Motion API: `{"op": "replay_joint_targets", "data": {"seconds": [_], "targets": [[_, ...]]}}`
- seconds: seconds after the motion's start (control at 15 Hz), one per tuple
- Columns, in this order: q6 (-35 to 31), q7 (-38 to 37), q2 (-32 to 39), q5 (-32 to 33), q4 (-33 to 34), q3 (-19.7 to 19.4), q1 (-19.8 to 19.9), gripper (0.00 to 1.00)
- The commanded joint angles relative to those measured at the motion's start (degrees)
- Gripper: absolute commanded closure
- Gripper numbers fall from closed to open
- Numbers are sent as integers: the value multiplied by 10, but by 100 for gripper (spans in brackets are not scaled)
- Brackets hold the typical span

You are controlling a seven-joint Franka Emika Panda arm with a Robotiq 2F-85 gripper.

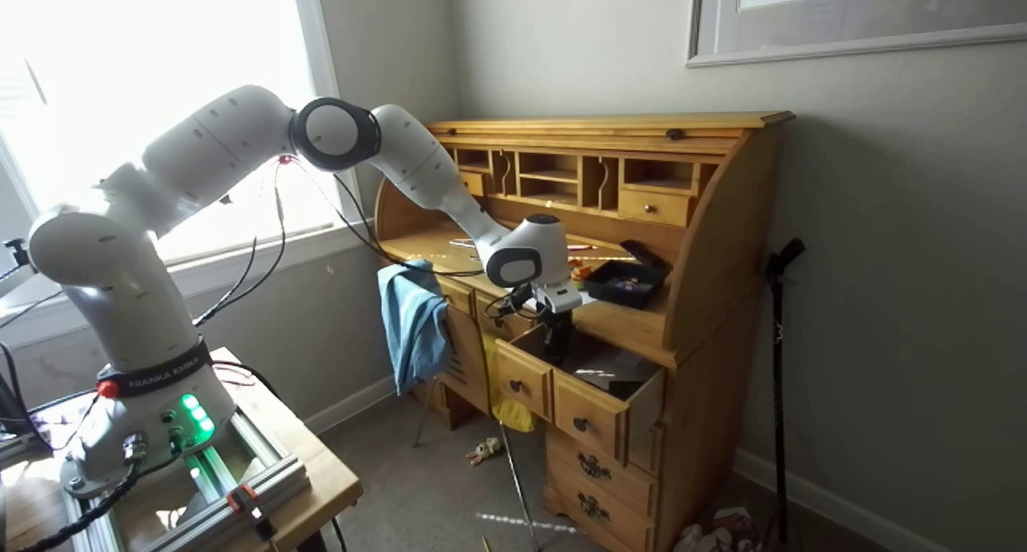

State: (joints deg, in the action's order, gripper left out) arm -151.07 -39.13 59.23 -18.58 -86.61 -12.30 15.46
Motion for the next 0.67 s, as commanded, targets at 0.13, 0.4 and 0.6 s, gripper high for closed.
{"op": "replay_joint_targets", "data": {"seconds": [0.13,0.4,0.6], "targets": [[-13,-67,28,-8,33,-35,-4,18],[7,-128,14,-12,18,-47,-14,0],[6,-119,0,-11,9,-36,-4,0]]}}
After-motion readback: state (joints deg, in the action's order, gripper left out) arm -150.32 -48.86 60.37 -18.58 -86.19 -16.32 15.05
